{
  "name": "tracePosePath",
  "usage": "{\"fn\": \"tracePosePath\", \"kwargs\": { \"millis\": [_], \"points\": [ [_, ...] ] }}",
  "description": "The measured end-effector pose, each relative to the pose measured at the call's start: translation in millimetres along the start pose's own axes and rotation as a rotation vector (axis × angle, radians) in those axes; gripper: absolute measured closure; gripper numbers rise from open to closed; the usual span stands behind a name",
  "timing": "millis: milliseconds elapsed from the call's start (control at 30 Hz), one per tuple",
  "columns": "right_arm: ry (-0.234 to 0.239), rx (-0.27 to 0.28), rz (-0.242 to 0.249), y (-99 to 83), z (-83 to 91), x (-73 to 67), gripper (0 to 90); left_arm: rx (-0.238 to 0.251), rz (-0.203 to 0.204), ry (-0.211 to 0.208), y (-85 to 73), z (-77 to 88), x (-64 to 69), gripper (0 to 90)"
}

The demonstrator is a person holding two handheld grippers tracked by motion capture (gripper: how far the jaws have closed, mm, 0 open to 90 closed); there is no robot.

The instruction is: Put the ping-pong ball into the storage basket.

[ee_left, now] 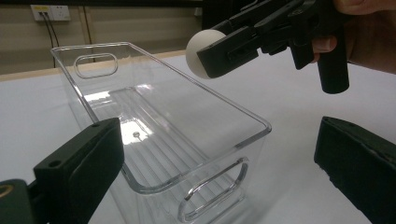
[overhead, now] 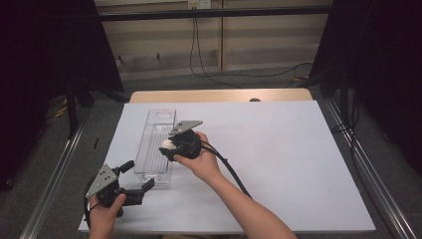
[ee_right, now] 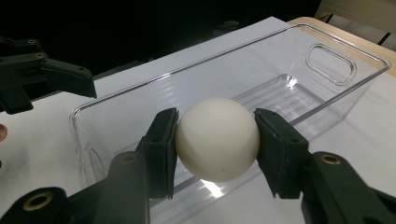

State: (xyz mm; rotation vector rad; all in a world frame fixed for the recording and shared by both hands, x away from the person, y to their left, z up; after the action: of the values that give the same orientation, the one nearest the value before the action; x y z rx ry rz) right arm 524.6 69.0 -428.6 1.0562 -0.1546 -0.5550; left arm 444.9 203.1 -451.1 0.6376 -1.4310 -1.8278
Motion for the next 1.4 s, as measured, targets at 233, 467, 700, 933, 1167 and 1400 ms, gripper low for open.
{"fn": "tracePosePath", "kwargs": {
  "millis": [233, 467, 700, 933, 1167, 1400],
  "points": [
    [-0.002, -0.004, 0.005, 1.1, -2.1, -1.2, 51.2, 0.012, 0.015, -0.01, 1.3, -0.6, 1.3, 1.7],
    [-0.002, -0.005, 0.008, 2.4, -3.2, -2.0, 51.2, 0.011, 0.011, -0.003, 1.3, 0.0, 0.0, 1.7],
    [0.0, -0.006, 0.014, 3.3, -4.8, -2.2, 51.2, 0.017, 0.023, -0.008, 1.6, -0.7, 1.3, 1.6],
    [0.001, -0.01, 0.018, 2.6, -7.3, -1.8, 51.2, 0.008, 0.008, -0.006, 0.9, 0.4, -0.7, 1.6],
    [0.0, -0.009, 0.011, 3.6, -8.0, -3.1, 51.2, 0.009, 0.007, -0.006, 1.0, 0.3, -0.7, 1.6],
    [0.002, -0.017, 0.013, 2.1, -10.6, -3.0, 51.1, 0.007, 0.011, -0.006, 0.8, 0.3, -0.2, 1.6]
  ]
}}
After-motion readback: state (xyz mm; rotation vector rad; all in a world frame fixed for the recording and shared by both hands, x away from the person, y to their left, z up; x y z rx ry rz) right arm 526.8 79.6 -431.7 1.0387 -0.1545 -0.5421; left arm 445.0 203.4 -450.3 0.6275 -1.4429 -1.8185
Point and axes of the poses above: each handheld gripper's, and its own axes: z roughly backward along the jaws, y roughly out of its top, x roughly to its right, the point moved 8 cm from there along -z, roughly forward along the jaws, and after that the axes turned 6 degrees about y, right-handed, at the moved point
